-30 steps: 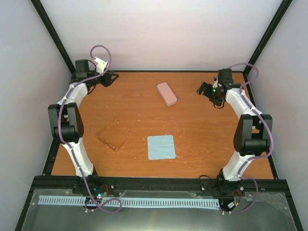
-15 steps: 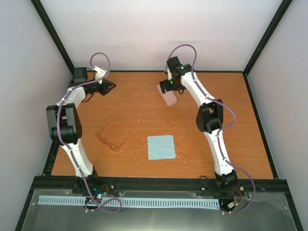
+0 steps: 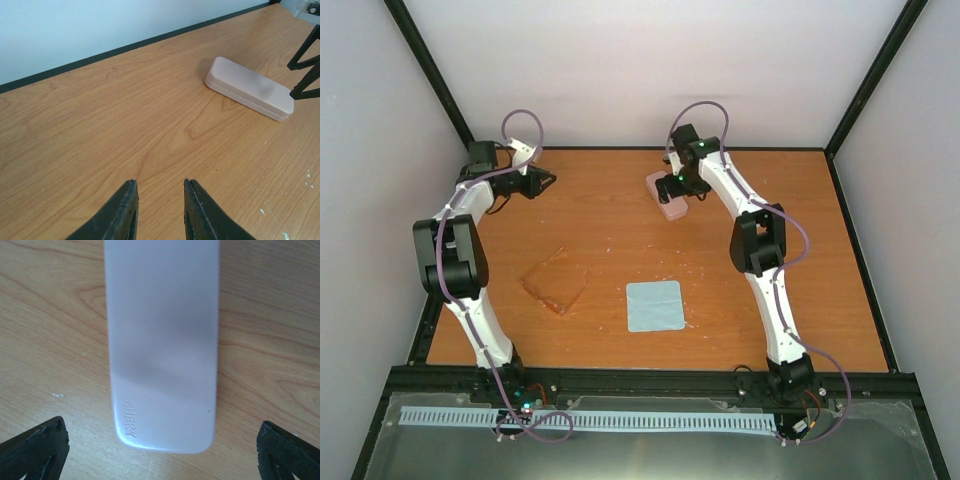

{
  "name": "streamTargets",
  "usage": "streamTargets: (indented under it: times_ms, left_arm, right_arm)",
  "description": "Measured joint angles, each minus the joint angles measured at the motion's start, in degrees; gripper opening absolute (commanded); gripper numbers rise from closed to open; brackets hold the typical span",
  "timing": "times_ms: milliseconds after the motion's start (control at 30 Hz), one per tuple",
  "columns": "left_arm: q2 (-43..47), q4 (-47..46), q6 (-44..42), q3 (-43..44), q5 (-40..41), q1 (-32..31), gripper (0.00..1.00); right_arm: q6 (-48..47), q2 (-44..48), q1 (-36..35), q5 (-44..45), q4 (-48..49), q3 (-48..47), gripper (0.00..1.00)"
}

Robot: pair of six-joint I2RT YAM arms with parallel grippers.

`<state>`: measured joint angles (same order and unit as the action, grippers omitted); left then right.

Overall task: Organize the sunglasses
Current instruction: Pick up the sunglasses case at the center of the board.

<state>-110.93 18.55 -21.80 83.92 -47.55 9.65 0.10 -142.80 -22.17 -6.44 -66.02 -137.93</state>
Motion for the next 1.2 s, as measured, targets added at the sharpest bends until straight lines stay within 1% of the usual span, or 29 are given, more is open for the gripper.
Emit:
streamTargets:
  times_ms: [167, 633, 700, 800, 833, 967, 1000, 1067, 1100, 1200]
  left_arm:
    - [0.0, 0.46, 0.0, -0.85, 0.42, 0.0, 0.29]
    - [0.0, 1.55, 0.2, -1.2, 0.9, 0.11, 0.3]
    - [0.0, 1.7, 0.17, -1.2, 0.94, 0.15, 0.3]
    - [-0.02, 1.86, 0.2, -1.18, 1.01, 0.15, 0.3]
    - [-0.02, 1.88, 0.22, -1.16, 1.01, 0.15, 0.3]
    - [-0.11, 1.9, 0.22, -1.16, 0.98, 0.15, 0.31]
    - [-0.13, 1.9, 0.22, -1.16, 0.98, 0.15, 0.31]
    - [-0.24, 1.9, 0.22, -1.16, 0.98, 0.15, 0.31]
    - [-0.26, 1.9, 0.22, -1.16, 0.98, 0.15, 0.31]
    - [-0.33, 1.92, 0.22, -1.05, 0.96, 0.15, 0.31]
  right_arm:
    - [-0.72, -0.44, -0.11, -1.55, 0.5, -0.02, 1.0]
    - [-0.72, -5.03, -0.11, -0.26, 1.92, -0.02, 1.0]
    - [-0.7, -5.03, -0.11, 0.07, 2.51, -0.02, 0.92]
    - [-0.83, -5.03, -0.11, 0.26, 2.91, -0.02, 0.76]
    - [-0.63, -5.03, -0.11, 0.24, 2.91, -0.04, 0.74]
    - [-0.48, -5.03, -0.15, 0.24, 2.99, -0.07, 0.75]
    - [-0.5, -5.03, -0.15, 0.24, 2.97, -0.07, 0.72]
    - [-0.48, -5.03, -0.15, 0.22, 2.93, -0.07, 0.61]
    - [-0.59, -5.03, -0.15, 0.2, 2.95, -0.07, 0.54]
    - [-0.48, -5.03, -0.15, -0.04, 2.91, -0.09, 0.42]
